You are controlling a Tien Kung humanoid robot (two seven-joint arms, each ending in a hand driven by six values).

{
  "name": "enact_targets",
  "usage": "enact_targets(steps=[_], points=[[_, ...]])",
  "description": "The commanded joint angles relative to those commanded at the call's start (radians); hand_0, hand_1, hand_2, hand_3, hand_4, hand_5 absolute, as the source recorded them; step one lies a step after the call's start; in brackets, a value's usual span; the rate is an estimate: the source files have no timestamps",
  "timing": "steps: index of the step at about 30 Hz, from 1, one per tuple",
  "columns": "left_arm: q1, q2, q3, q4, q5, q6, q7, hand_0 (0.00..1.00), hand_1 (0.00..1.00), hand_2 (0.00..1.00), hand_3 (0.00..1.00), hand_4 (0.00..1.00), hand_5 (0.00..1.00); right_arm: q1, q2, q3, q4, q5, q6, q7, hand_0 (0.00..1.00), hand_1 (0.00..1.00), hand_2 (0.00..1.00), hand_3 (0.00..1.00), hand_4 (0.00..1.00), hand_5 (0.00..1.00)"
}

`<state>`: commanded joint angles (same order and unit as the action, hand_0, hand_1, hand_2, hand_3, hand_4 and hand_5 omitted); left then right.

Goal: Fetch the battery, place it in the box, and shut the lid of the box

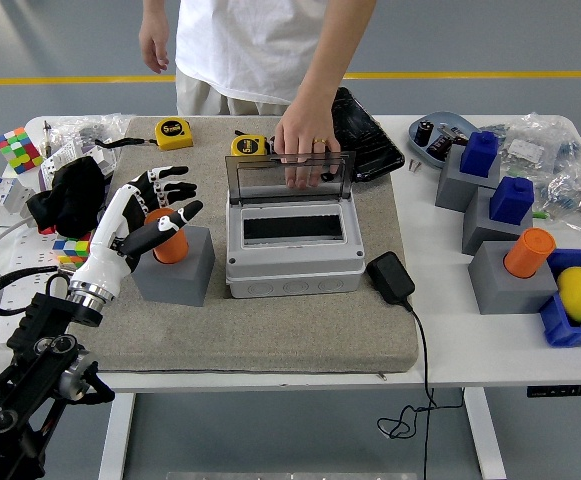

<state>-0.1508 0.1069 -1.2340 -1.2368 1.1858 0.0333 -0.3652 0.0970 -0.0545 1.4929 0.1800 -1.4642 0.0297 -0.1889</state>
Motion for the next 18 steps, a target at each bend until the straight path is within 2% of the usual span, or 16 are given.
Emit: enact_targets(steps=[4,5,10,11,16,17,18], points=[[0.003,-0.005,0.017,0.024,0.003,0.026,-0.039,0.572,0.599,0.537,0.646,0.998,0.179,0.0,0.0,0.0,0.0,-0.001,0.0,0.001,0.695,0.672,0.704,0.648,0.998,0.637],[0.002,-0.006,0.019,0.029,-0.001,0.032,-0.048,0.504,0.53,0.459,0.572,0.998,0.025,0.0,0.0,-0.001,0.0,-0.001,0.0,0.002,0.695,0.673,0.704,0.648,0.998,0.636],[-0.007,-0.01,0.032,0.057,-0.015,0.056,-0.077,0.504,0.53,0.459,0.572,0.998,0.025,0.001,0.001,-0.001,0.0,0.001,-0.001,0.003,0.695,0.673,0.704,0.648,0.998,0.636],[-0.009,-0.012,0.034,0.063,-0.018,0.059,-0.082,0.425,0.452,0.429,0.522,0.998,0.002,0.002,0.001,-0.003,0.0,0.002,-0.002,0.003,0.695,0.672,0.704,0.646,0.998,0.636],[-0.027,-0.021,0.043,0.096,-0.044,0.071,-0.107,0.425,0.452,0.429,0.522,0.998,0.002,0.002,0.001,-0.002,0.0,0.002,-0.002,0.004,0.695,0.672,0.704,0.646,0.998,0.636],[-0.029,-0.023,0.045,0.1,-0.047,0.071,-0.108,0.306,0.357,0.391,0.466,0.897,0.002,0.002,0.001,-0.001,0.0,0.001,-0.002,0.004,0.693,0.67,0.704,0.646,0.998,0.636],[-0.032,-0.025,0.048,0.105,-0.049,0.072,-0.11,0.306,0.357,0.391,0.466,0.897,0.002,0.002,0.001,-0.001,0.0,0.001,-0.002,0.004,0.693,0.67,0.704,0.646,0.998,0.636]])
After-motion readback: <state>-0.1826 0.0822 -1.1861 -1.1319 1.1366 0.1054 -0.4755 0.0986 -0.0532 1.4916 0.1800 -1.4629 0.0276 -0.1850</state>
